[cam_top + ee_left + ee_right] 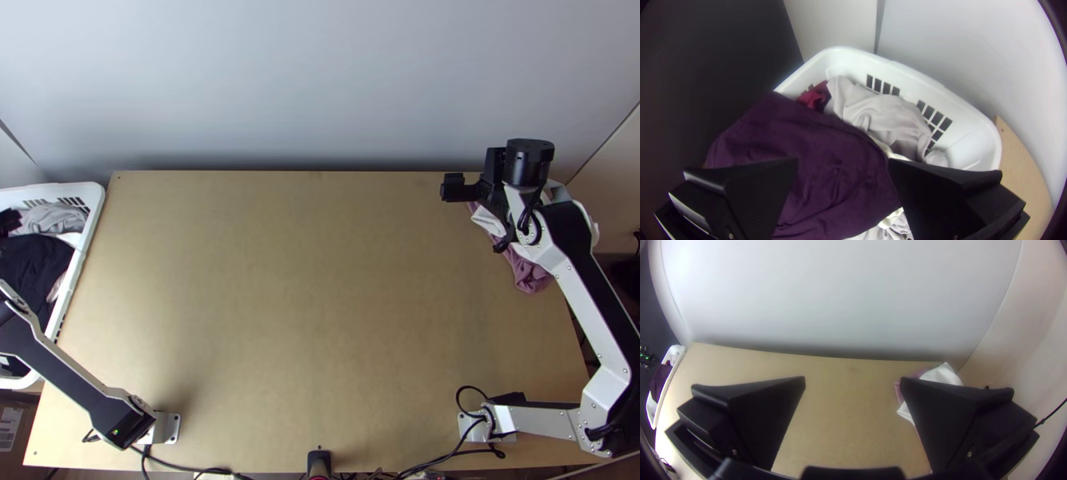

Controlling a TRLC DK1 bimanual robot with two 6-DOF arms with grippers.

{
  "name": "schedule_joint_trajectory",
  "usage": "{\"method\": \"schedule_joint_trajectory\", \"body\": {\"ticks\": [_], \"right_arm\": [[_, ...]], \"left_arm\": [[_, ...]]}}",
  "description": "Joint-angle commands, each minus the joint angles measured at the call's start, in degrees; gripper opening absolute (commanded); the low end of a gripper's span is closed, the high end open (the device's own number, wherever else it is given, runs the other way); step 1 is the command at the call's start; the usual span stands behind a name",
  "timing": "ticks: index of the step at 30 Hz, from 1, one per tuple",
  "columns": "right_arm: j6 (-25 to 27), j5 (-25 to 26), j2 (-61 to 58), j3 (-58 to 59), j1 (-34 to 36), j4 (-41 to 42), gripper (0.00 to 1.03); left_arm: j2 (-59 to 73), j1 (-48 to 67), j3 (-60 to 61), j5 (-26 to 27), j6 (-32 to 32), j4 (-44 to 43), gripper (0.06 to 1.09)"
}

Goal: Fold the t-shirt

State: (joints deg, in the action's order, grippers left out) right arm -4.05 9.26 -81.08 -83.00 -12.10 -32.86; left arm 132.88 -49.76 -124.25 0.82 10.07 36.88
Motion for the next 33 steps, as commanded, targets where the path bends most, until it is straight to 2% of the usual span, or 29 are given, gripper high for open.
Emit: {"method": "schedule_joint_trajectory", "body": {"ticks": [1, 10, 17, 18, 20, 24, 25, 26, 27, 33], "right_arm": [[1.2, 0.3, 2.5, 1.7, 0.2, 0.0, 0.99], [2.1, 1.3, 4.1, 1.7, -0.2, -0.4, 0.99], [1.9, 1.7, 4.2, 1.9, -0.7, -0.4, 0.99], [1.9, 1.9, 4.2, 1.8, -0.9, -0.2, 0.99], [1.9, 1.9, 4.2, 1.8, -1.1, -0.1, 0.99], [1.7, 1.9, 4.1, 1.8, -1.3, 0.0, 0.99], [1.8, 2.0, 4.1, 1.8, -1.3, 0.0, 0.99], [1.8, 2.2, 4.1, 1.9, -1.2, 0.0, 0.99], [1.9, 2.3, 4.2, 2.4, -1.1, 0.0, 0.99], [2.0, 2.6, 5.1, 5.0, -0.8, 0.0, 0.99]], "left_arm": [[9.3, -3.4, -4.4, -0.5, 2.2, -2.1, 1.03], [17.2, -3.9, -4.4, -3.1, 4.3, -4.6, 1.04], [19.7, -4.9, -3.9, -3.5, 5.1, -3.2, 1.03], [20.1, -4.9, -3.9, -3.4, 5.8, -2.0, 0.98], [20.3, -4.9, -3.7, -3.4, 6.4, -0.9, 0.97], [21.9, -5.4, -3.6, -3.4, 4.7, 1.4, 0.97], [22.2, -5.7, -3.3, -3.4, 3.8, 1.7, 0.9], [22.2, -6.0, -3.0, -3.3, 3.3, 1.7, 0.68], [22.2, -6.1, -3.0, -3.3, 3.2, 1.4, 0.1], [16.8, -7.1, -1.8, -1.8, -0.4, 2.1, 0.1]]}}
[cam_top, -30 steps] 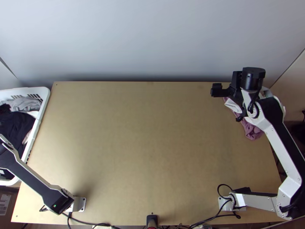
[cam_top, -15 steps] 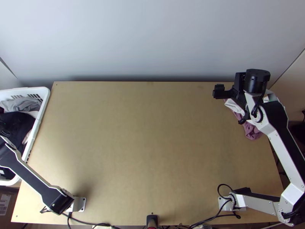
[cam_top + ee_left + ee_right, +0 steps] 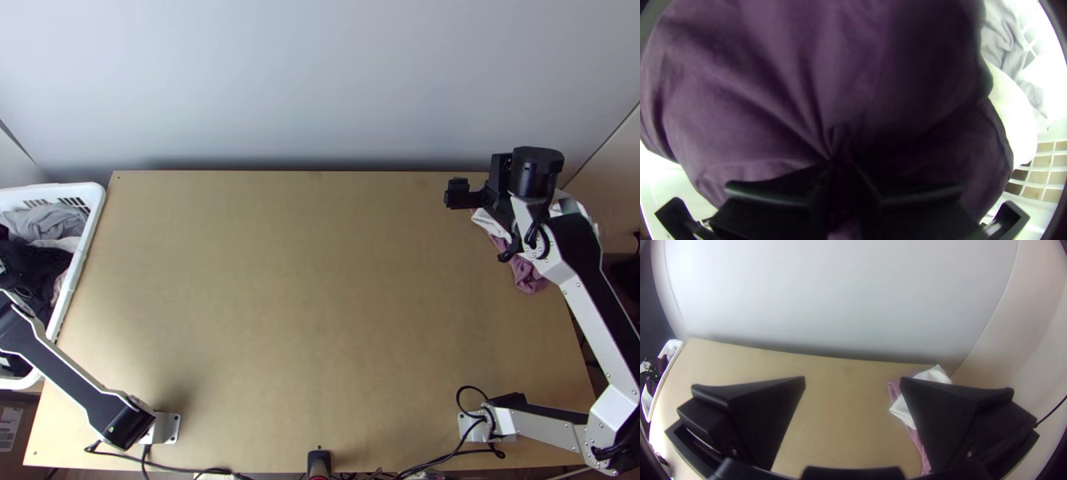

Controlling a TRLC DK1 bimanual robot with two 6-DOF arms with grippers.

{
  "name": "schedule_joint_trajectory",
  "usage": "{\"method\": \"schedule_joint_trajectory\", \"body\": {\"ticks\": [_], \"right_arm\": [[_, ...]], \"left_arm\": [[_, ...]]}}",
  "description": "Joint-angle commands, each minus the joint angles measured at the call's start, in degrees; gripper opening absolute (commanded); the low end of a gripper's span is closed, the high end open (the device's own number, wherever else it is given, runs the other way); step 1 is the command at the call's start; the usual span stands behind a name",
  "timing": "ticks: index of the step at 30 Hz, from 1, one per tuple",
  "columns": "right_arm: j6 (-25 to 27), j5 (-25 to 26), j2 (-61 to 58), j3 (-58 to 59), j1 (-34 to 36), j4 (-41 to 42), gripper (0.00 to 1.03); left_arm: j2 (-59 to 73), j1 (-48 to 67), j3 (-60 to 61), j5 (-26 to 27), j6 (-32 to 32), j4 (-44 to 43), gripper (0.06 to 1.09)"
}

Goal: Fold the t-shirt

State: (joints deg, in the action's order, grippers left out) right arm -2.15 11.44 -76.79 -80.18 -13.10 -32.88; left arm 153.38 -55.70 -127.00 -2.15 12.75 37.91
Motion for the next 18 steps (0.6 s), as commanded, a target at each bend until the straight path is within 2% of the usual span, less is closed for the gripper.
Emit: {"method": "schedule_joint_trajectory", "body": {"ticks": [1, 18], "right_arm": [[0.0, 0.4, 0.9, 2.6, 0.2, 0.0, 0.99], [-0.5, 0.3, 1.9, 6.4, -0.8, 1.6, 0.99]], "left_arm": [[-4.9, -1.1, 1.0, 1.2, -3.0, 1.3, 0.1], [-29.0, 0.3, 0.7, 2.4, -2.1, 4.8, 0.1]]}}
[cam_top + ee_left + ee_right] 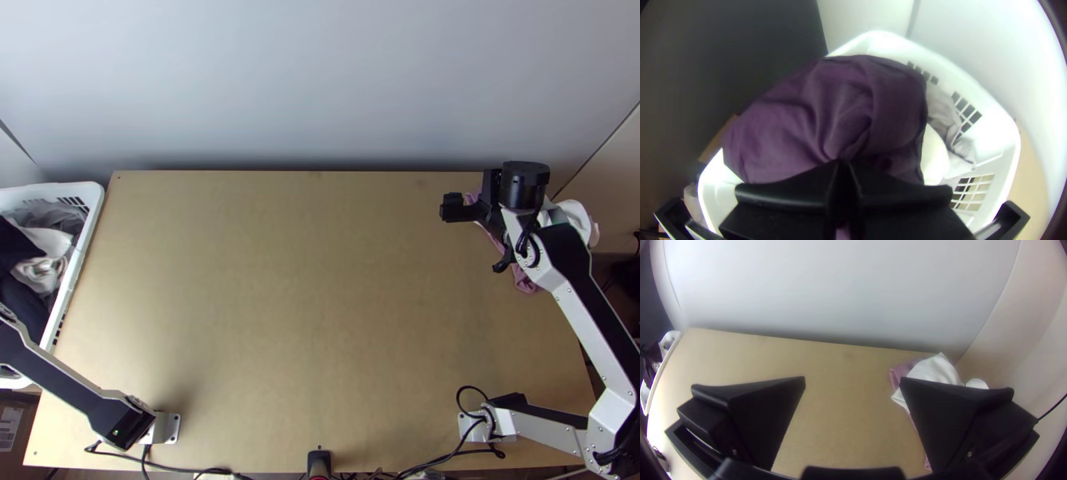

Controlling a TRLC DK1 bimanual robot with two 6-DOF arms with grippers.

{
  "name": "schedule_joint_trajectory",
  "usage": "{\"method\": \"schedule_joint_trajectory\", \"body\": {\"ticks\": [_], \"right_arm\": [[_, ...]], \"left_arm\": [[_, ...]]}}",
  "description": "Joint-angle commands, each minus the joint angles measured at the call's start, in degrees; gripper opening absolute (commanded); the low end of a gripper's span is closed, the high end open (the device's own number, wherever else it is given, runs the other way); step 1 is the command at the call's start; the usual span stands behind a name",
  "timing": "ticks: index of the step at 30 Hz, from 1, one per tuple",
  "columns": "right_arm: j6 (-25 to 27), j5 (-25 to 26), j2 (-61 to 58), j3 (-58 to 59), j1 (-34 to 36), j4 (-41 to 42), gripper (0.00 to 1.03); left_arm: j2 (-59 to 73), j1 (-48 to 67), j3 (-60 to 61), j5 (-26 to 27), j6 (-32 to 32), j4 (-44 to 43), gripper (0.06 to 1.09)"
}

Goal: Fold the t-shirt

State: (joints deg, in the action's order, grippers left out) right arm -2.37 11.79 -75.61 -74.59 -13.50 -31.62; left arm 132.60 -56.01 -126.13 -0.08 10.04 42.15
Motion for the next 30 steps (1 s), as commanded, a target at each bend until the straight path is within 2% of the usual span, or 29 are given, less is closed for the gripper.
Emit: {"method": "schedule_joint_trajectory", "body": {"ticks": [1, 17, 22, 30], "right_arm": [[-0.3, 0.0, 1.0, 0.8, -0.4, 0.3, 0.99], [-0.1, 0.0, 3.5, 2.2, -0.7, 0.5, 0.99], [-0.2, 0.0, 3.5, 2.2, -1.1, 0.9, 0.99], [0.0, 0.1, 4.3, 2.4, -1.0, 1.1, 0.99]], "left_arm": [[-9.2, 0.7, -0.6, 0.3, 0.7, 0.5, 0.1], [-17.2, 0.4, -3.2, 0.3, 4.0, -1.1, 0.1], [-18.1, 0.6, -3.2, -0.9, 4.5, -4.6, 0.1], [-21.1, 0.6, -3.2, -1.3, 4.5, -2.1, 0.1]]}}
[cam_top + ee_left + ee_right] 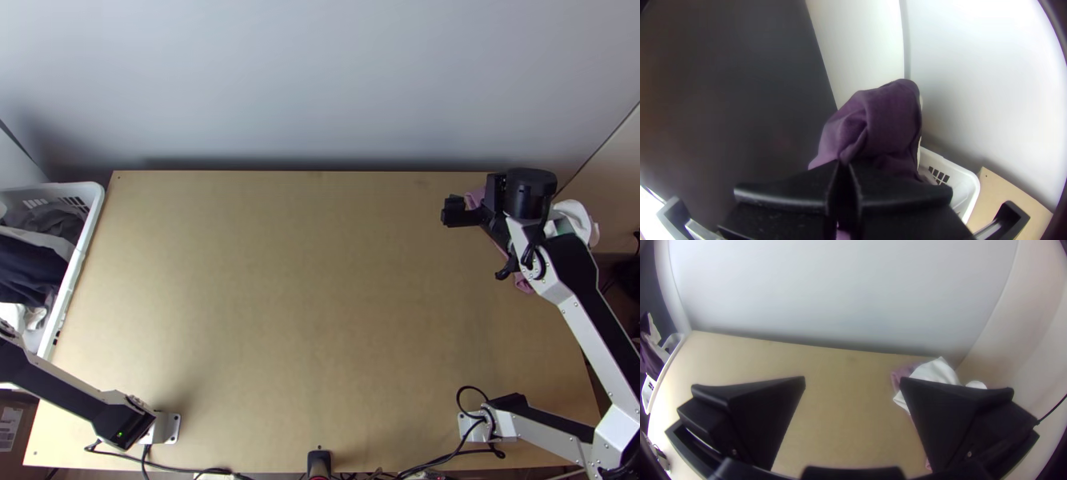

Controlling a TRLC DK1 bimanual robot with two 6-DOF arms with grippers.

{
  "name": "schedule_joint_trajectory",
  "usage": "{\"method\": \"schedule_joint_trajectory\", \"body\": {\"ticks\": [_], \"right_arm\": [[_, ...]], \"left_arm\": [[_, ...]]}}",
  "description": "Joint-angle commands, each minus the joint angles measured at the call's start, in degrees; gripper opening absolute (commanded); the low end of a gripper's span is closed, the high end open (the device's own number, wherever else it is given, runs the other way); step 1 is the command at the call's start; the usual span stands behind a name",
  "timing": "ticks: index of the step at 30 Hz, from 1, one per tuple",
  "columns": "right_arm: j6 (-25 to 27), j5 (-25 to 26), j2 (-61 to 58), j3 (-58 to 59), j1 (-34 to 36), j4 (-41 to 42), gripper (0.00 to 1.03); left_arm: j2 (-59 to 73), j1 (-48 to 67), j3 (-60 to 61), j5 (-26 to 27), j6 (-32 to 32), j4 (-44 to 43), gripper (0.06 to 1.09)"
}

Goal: Fold the t-shirt

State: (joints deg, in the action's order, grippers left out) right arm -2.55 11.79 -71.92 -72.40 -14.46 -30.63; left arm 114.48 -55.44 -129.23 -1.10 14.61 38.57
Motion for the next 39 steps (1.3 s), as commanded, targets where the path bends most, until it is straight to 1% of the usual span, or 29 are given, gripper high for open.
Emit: {"method": "schedule_joint_trajectory", "body": {"ticks": [1, 6, 7, 12, 15, 18, 20, 23, 26, 29, 33, 35, 39], "right_arm": [[0.3, 0.1, 0.6, 0.3, 0.0, 0.1, 0.99], [0.1, 0.0, 0.8, 0.4, 0.0, 0.4, 0.99], [0.1, 0.0, 0.8, 0.5, -0.2, 0.8, 0.99], [0.0, 0.0, 1.1, 0.9, -0.3, 0.8, 0.99], [0.0, 0.0, 1.6, 1.6, -0.2, 0.8, 0.99], [0.0, 0.0, 2.1, 2.6, -0.3, 0.8, 0.99], [-0.1, 0.0, 2.3, 3.4, -0.3, 0.8, 0.99], [-0.1, 0.0, 2.3, 3.8, -0.3, 0.9, 0.99], [-0.2, 0.0, 2.3, 4.0, -0.5, 1.1, 0.99], [-0.2, 0.0, 2.3, 4.2, -0.5, 1.1, 0.99], [-0.2, 0.0, 2.6, 4.6, -0.5, 1.1, 0.99], [-0.3, 0.0, 2.6, 5.0, -0.5, 1.2, 0.99], [-0.4, 0.0, 2.7, 6.0, -0.7, 1.3, 0.99]], "left_arm": [[-3.7, 0.2, -0.1, -0.3, -0.4, 2.3, 0.1], [-8.7, 0.9, -0.1, 0.0, -4.2, 6.2, 0.1], [-10.7, 1.6, -0.1, 0.2, -4.7, 5.7, 0.1], [-11.8, 2.2, -0.3, 0.1, -5.2, 3.0, 0.1], [-11.9, 2.2, -0.6, 0.0, -6.9, 3.6, 0.1], [-12.8, 2.4, -0.6, 0.1, -8.4, 6.3, 0.1], [-13.3, 3.5, -0.5, 1.0, -10.0, 11.7, 0.1], [-13.6, 4.4, 0.5, 1.9, -11.7, 16.6, 0.1], [-13.8, 4.4, 0.8, 3.0, -14.0, 18.9, 0.1], [-15.1, 4.4, 0.8, 6.2, -15.8, 19.2, 0.1], [-17.2, 4.6, 0.4, 8.6, -17.4, 19.8, 0.1], [-17.7, 5.1, 0.4, 10.7, -17.8, 21.5, 0.1], [-18.0, 5.5, 0.6, 15.3, -21.6, 26.1, 0.1]]}}
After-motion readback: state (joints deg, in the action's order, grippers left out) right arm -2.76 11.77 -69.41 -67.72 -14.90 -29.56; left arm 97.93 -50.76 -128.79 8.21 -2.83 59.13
